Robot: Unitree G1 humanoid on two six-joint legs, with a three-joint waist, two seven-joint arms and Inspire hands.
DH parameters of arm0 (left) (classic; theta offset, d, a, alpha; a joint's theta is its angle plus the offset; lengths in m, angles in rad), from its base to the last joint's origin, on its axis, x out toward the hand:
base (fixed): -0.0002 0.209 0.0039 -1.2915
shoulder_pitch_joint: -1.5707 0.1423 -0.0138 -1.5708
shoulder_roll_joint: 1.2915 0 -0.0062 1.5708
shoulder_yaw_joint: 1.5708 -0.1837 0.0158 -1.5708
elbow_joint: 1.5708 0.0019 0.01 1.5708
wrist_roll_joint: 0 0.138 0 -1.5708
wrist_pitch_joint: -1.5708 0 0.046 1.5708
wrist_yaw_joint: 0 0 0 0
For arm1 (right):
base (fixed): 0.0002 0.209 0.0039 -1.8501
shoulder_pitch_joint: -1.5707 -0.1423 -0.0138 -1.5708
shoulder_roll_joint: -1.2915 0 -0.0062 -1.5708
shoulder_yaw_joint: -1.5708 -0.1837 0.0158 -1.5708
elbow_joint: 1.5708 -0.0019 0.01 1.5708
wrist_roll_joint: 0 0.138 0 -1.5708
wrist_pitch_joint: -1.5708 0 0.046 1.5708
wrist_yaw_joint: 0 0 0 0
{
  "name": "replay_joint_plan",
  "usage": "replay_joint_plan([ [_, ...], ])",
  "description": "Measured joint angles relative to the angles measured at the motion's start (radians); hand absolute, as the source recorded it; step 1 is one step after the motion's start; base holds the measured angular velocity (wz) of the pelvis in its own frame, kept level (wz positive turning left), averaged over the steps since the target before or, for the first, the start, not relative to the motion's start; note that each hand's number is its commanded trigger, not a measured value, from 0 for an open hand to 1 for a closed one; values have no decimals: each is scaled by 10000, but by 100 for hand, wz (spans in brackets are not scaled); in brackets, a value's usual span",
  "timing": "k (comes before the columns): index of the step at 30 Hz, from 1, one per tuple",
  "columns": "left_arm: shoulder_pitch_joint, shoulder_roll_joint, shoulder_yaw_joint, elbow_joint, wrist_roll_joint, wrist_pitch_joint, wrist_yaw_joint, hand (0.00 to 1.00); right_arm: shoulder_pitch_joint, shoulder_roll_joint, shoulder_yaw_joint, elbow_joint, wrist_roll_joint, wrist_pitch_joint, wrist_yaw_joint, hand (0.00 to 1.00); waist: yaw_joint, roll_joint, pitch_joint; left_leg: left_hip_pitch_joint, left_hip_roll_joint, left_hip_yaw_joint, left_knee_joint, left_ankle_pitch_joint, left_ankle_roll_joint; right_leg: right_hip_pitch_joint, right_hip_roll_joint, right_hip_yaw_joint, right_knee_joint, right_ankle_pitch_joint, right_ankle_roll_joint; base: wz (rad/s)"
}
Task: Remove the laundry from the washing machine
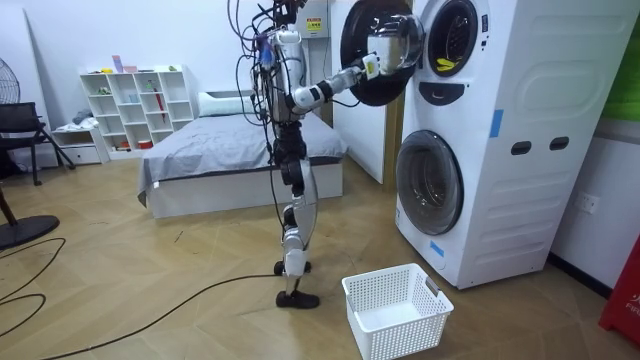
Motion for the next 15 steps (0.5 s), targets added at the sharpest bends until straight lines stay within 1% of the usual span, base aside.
replay_joint_plan([
  [1,-16,15,-93,-3,0,11,2,0,-110,7,146,0,-32,46,32,0,28,0,0,-9,11,-17,0,15,-21,0,13,-6,6,-5,-17,14],
  [2,-35,39,-250,-12,1,32,5,0,-398,58,454,0,-137,187,83,0,91,-8,-1,-21,27,-31,-2,40,-57,-1,31,-31,14,-22,-67,11],
  [3,-60,48,-361,-4,1,49,11,0,-729,154,786,-1,-221,213,234,0,220,-14,-3,-24,43,-61,-3,53,-81,9,54,-49,10,-36,-119,10],
  [4,-81,56,-427,1,1,57,12,0,-907,231,946,-1,-228,212,335,0,296,-17,-5,-24,52,-86,-3,59,-91,21,67,-58,5,-38,-134,15],
  [6,-102,115,-623,34,-11,56,15,0,-1486,511,1568,0,-256,185,731,0,529,-52,-14,-28,75,-269,5,75,-122,122,97,-185,-35,-34,-142,27],
  [7,-115,144,-683,47,-11,57,14,0,-1531,568,1676,0,-257,169,821,0,588,-95,-17,-26,81,-312,10,75,-126,164,97,-271,-53,-34,-141,33],
  [8,-117,165,-694,55,-17,64,12,0,-1590,691,1877,1,-256,170,1005,0,748,-168,-14,-28,84,-425,20,75,-129,212,97,-327,-46,-35,-142,29],
  [9,-128,165,-700,53,-47,85,-7,0,-1601,734,2037,4,-252,170,1187,0,919,-235,7,-29,74,-494,80,74,-129,246,92,-402,-52,-35,-142,36],
  [10,-152,166,-701,54,-146,116,-35,0,-1598,787,2134,14,-252,175,1365,0,972,-273,65,-47,42,-640,124,72,-126,314,64,-554,-59,-35,-142,28],
  [11,-154,165,-703,55,-189,144,-60,0,-1595,833,2159,16,-252,178,1436,0,1001,-280,85,-52,22,-697,140,68,-118,340,49,-575,-62,-36,-141,29],
  [12,-139,163,-702,51,-229,202,-120,0,-1595,807,2191,34,-256,180,1540,0,1096,-285,90,-103,-13,-744,122,51,-89,340,19,-581,-62,-39,-135,15],
  [15,-115,180,-696,38,-226,270,-142,0,-1599,824,2392,198,-331,182,1619,0,1186,-258,110,-163,-67,-754,131,39,-64,309,-33,-587,-66,-46,-124,4],
])
